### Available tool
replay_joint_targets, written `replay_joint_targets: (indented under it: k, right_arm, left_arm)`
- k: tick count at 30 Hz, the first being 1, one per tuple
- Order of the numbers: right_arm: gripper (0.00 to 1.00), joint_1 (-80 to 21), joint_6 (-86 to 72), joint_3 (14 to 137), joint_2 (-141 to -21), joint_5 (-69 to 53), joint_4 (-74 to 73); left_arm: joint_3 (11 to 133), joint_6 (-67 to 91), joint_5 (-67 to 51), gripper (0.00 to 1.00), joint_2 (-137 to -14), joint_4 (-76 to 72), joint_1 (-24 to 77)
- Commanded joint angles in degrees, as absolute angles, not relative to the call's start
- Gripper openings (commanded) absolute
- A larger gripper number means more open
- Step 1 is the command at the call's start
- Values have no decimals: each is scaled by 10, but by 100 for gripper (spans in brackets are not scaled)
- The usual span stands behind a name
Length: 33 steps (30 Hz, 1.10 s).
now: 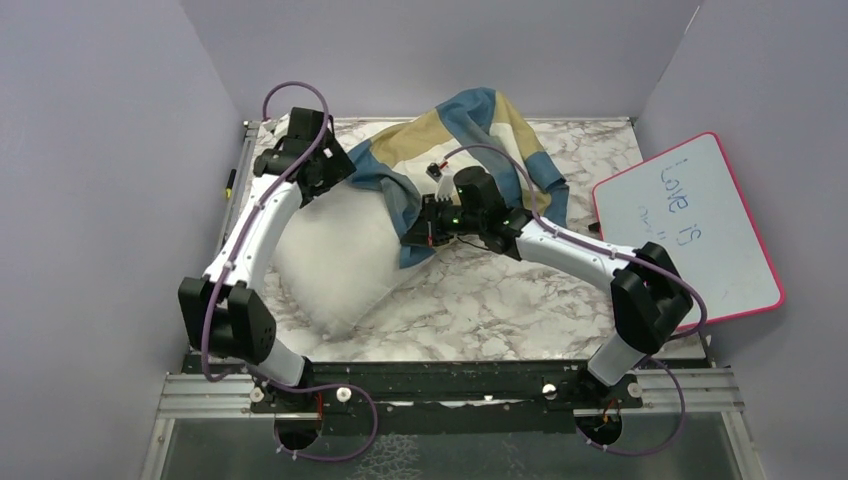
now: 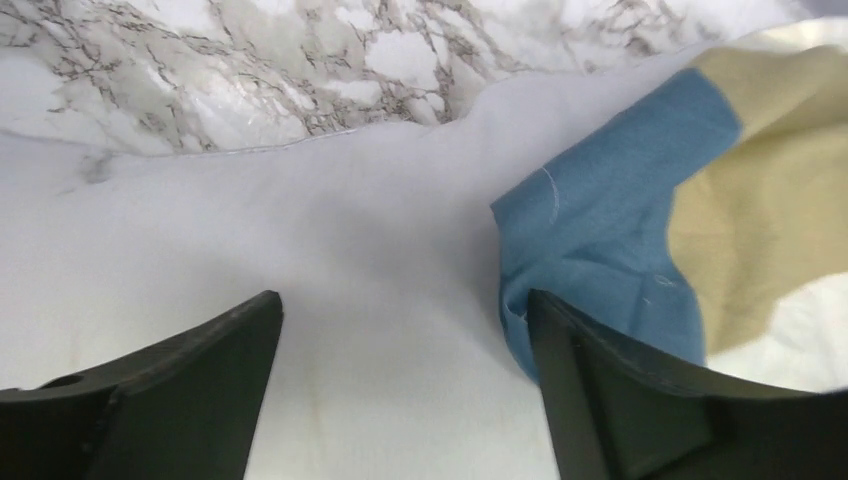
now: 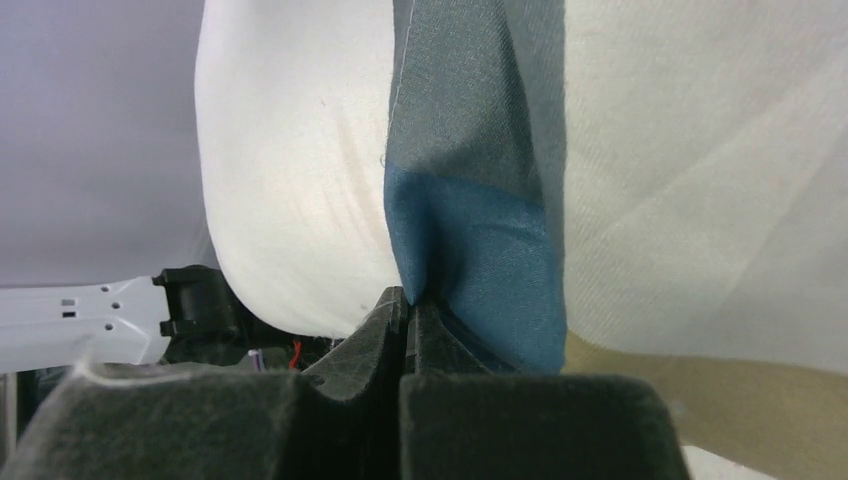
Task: Put the pillow into the pillowcase
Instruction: Stuff the pillow into the pillowcase.
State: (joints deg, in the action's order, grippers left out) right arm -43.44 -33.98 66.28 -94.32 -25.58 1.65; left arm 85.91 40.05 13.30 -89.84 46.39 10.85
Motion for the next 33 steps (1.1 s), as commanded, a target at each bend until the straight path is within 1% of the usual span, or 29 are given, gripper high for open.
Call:
replay_joint_targets:
  k: [1, 4, 7, 9, 12, 14, 15, 18, 21, 22, 24, 25, 26, 28, 31, 33]
  right_arm:
    - [0, -439, -306, 702, -952, -253, -24]
    - [0, -439, -304, 729, -953, -230, -68]
    - [0, -439, -305, 733, -949, -222, -75]
    - [0, -439, -307, 736, -946, -197, -82]
    - [0, -439, -283, 740, -939, -152, -84]
    - [0, -439, -262, 730, -934, -149, -65]
    - [0, -439, -254, 724, -932, -151, -57]
    - [0, -439, -232, 700, -922, -145, -42]
    - [0, -439, -204, 689, -918, -173, -18]
    - [0, -439, -199, 693, -924, -182, -14]
    - [0, -439, -195, 714, -947, -217, -25]
    - [0, -439, -193, 725, -958, -245, -34]
    - [0, -439, -192, 733, -967, -269, -40]
    - [0, -441, -193, 736, -974, -289, -44]
    - [0, -450, -184, 731, -965, -289, -58]
    - [0, -457, -190, 725, -952, -300, -60]
  left_arm:
    - [849, 504, 146, 98, -791, 508, 105]
    - [810, 507, 185, 98, -727, 539, 104]
    - [799, 477, 243, 98, -682, 592, 103]
    - [786, 497, 270, 98, -659, 645, 103]
    - [722, 543, 251, 98, -608, 676, 103]
    - [657, 578, 226, 98, -562, 672, 103]
    - [625, 591, 222, 96, -541, 668, 103]
    - [530, 595, 218, 95, -485, 641, 103]
    - [445, 558, 171, 96, -425, 544, 103]
    - [419, 545, 150, 94, -404, 496, 103]
    - [362, 546, 105, 87, -358, 381, 103]
    - [337, 543, 81, 80, -336, 320, 103]
    - [310, 544, 58, 71, -318, 270, 103]
    - [264, 579, 37, 55, -295, 196, 103]
    - [211, 619, 16, 35, -304, 101, 104]
    - [196, 632, 9, 27, -341, 54, 106]
